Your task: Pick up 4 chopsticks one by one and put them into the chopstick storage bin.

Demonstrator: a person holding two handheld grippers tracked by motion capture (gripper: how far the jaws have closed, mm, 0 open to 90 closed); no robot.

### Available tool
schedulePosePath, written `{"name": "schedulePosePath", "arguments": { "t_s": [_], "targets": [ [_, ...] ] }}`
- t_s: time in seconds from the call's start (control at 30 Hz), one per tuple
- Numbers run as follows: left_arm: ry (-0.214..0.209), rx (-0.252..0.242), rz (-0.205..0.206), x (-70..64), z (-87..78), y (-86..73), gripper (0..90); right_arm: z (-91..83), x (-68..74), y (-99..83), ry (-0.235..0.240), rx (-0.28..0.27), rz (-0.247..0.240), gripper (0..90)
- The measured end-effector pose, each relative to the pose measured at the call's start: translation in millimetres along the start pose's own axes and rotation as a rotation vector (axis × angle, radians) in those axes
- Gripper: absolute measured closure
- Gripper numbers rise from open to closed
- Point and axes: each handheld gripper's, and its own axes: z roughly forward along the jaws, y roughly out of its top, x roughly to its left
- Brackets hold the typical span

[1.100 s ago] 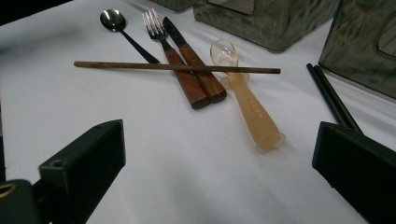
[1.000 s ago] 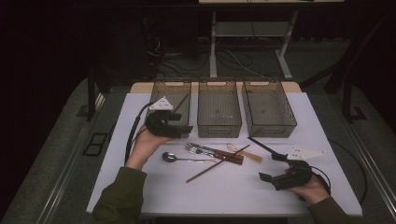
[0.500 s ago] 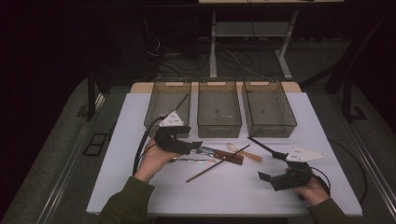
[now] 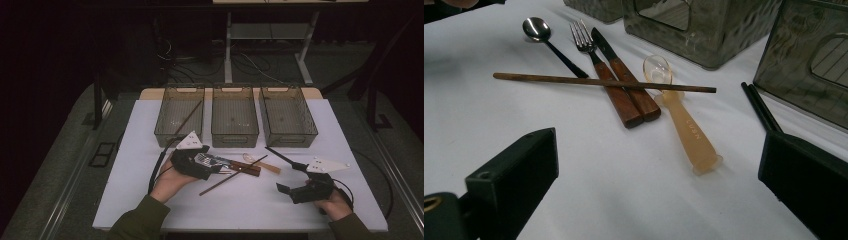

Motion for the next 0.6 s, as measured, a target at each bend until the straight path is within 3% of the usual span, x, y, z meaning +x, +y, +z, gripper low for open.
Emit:
{"name": "schedulePosePath", "arguments": {
  "t_s": [0.2,0.37,0.6],
  "targets": [
    [-0.018,0.012,0.018,-9.6,7.8,-9.8,18.6,1.1,1.6,-0.4,0.001,0.007,-0.003,2.4],
    [-0.025,0.052,0.027,-12.7,18.2,-15.1,22.0,2.8,2.5,-0.6,0.000,0.015,-0.004,2.5],
    [-0.029,0.066,0.037,-19.3,28.1,-19.6,33.0,3.8,3.5,-0.9,-0.004,0.017,-0.005,2.4]
  ]
}}
